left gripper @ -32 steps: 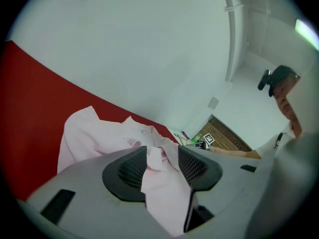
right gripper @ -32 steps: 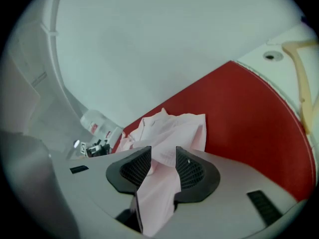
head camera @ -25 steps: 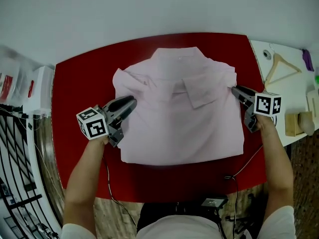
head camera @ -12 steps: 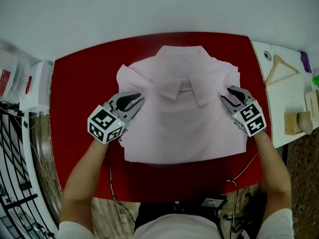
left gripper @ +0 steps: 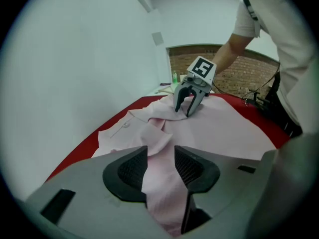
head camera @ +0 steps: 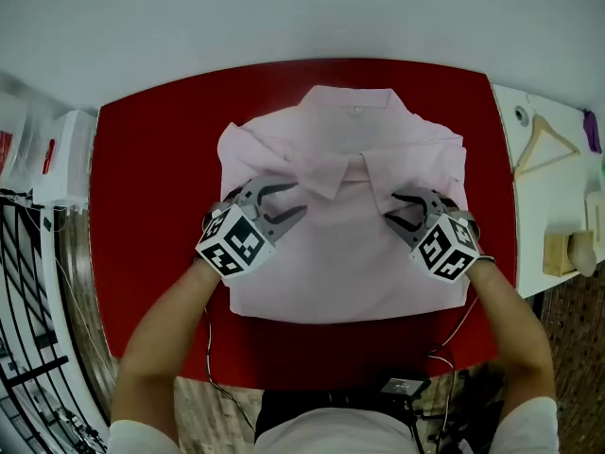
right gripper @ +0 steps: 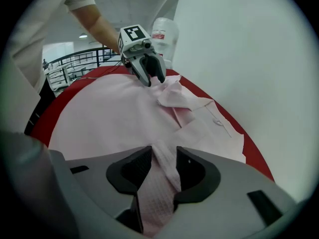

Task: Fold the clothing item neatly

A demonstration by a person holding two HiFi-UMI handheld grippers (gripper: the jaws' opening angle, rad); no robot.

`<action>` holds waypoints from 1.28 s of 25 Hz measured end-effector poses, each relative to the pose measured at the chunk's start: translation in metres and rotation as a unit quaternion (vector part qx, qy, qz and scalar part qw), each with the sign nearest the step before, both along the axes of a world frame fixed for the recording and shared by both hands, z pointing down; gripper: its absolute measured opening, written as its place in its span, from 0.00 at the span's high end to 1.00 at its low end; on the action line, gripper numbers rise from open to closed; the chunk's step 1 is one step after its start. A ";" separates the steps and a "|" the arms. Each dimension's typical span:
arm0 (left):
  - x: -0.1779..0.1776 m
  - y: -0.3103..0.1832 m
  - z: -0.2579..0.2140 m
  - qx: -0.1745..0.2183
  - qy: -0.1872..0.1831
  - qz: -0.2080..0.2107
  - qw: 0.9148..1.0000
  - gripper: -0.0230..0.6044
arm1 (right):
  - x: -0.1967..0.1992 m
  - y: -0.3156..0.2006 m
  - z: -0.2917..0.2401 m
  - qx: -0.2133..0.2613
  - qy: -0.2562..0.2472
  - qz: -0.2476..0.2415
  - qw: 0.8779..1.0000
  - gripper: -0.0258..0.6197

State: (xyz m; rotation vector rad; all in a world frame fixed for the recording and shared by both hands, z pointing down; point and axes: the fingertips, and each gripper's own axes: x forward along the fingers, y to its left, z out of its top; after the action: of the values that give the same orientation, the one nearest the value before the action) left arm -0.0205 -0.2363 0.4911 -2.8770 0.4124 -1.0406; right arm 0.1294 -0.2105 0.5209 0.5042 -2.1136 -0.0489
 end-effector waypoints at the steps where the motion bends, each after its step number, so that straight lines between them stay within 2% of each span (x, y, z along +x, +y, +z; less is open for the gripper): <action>1: 0.002 -0.002 0.003 0.002 -0.007 0.001 1.000 0.73 | -0.001 -0.002 0.003 -0.003 0.007 -0.003 1.000 0.73; 3: 0.006 -0.010 0.006 0.007 -0.019 -0.003 1.000 0.73 | -0.003 -0.007 0.002 -0.006 0.011 -0.005 1.000 0.75; 5: 0.008 -0.018 0.007 0.011 -0.030 -0.011 0.999 0.73 | -0.004 -0.013 -0.004 -0.004 0.007 -0.004 1.000 0.89; 6: 0.008 -0.023 0.006 0.012 -0.033 -0.017 0.999 0.77 | -0.005 -0.016 -0.008 -0.001 0.006 -0.005 1.000 0.91; 7: 0.008 -0.028 0.004 0.013 -0.034 -0.023 0.999 0.85 | -0.005 -0.020 -0.011 0.005 0.006 -0.004 1.000 0.91; 9: 0.009 -0.039 -0.001 0.015 -0.033 -0.034 0.999 0.92 | -0.004 -0.032 -0.019 0.020 0.007 0.001 1.000 0.92; 12: 0.015 -0.048 -0.008 0.017 -0.028 -0.029 0.999 0.93 | -0.002 -0.056 -0.031 0.043 0.007 0.014 0.999 0.92; 15: 0.024 -0.042 -0.013 0.002 -0.016 0.015 1.000 0.93 | 0.000 -0.081 -0.042 0.060 0.004 0.025 0.998 0.92; 16: 0.026 -0.038 -0.014 -0.003 -0.018 0.036 0.999 0.90 | 0.001 -0.089 -0.044 0.066 0.006 0.027 0.997 0.92; 17: 0.027 -0.033 -0.012 -0.006 -0.026 0.059 0.998 0.80 | 0.003 -0.097 -0.046 0.071 0.008 0.030 0.997 0.92; 18: 0.026 -0.028 -0.009 -0.003 -0.042 0.082 0.996 0.70 | 0.005 -0.105 -0.048 0.076 0.009 0.033 0.996 0.92; 20: 0.021 -0.021 0.001 0.019 -0.089 0.128 0.988 0.60 | 0.010 -0.120 -0.049 0.085 0.012 0.043 0.995 0.92; 23: 0.016 -0.019 0.016 0.071 -0.151 0.173 0.971 0.57 | 0.017 -0.142 -0.046 0.091 0.022 0.059 0.994 0.92; 26: 0.018 -0.028 0.021 0.112 -0.178 0.181 0.961 0.58 | 0.025 -0.161 -0.040 0.086 0.023 0.082 0.993 0.92; 28: 0.023 -0.034 0.019 0.116 -0.171 0.171 0.963 0.71 | 0.031 -0.171 -0.036 0.081 0.017 0.104 0.991 0.92; 30: 0.027 -0.044 0.014 0.102 -0.149 0.144 0.973 0.90 | 0.039 -0.182 -0.034 0.078 0.009 0.135 0.988 0.92; 32: 0.031 -0.056 0.009 0.075 -0.123 0.109 0.984 0.92 | 0.048 -0.191 -0.031 0.077 0.003 0.163 0.984 0.92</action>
State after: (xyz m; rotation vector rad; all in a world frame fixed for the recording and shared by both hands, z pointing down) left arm 0.0101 -0.2923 0.5001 -2.5505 0.1490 -1.2444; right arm 0.1771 -0.4014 0.4896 0.9350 -2.0062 -0.0259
